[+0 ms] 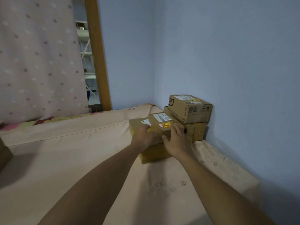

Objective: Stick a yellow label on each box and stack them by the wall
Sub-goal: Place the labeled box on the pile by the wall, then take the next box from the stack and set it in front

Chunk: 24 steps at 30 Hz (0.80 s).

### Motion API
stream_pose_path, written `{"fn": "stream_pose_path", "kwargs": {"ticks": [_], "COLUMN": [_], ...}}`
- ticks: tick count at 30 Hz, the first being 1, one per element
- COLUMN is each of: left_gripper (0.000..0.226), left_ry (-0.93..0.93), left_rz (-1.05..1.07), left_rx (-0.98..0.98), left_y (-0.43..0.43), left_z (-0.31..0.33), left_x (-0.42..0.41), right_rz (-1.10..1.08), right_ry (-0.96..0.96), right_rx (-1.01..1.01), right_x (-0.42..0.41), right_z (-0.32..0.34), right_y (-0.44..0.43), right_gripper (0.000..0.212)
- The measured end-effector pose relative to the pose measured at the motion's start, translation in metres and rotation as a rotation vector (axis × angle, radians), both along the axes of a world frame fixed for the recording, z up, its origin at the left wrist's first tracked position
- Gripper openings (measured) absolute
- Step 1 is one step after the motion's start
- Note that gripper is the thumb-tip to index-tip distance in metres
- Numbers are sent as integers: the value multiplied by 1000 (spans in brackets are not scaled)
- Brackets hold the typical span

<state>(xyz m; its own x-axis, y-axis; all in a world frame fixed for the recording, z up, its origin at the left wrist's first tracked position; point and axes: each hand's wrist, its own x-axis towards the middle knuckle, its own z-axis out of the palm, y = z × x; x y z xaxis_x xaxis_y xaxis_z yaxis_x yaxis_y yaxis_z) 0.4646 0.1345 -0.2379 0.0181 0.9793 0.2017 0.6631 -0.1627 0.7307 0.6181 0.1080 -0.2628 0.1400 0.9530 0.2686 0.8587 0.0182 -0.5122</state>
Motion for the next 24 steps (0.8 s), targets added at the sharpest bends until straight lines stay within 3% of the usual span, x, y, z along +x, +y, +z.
{"fn": "stream_pose_path", "kwargs": {"ticks": [7,15,24], "left_gripper": [41,40,40], "left_ry": [183,381,443], "left_rz": [118,326,586], "left_rx": [98,109,62], "left_y": [-34,-105,-195], "left_z": [20,52,64], "left_x": [-100,-261,-420], "right_rz": [85,301,530], "right_ry": [-19,-27,-31], "right_rx": [-13,-3,0], "right_x": [-64,-197,-355], "right_z": [29,53,69], "right_y": [-23,-48,-85], "right_gripper": [64,65,64]}}
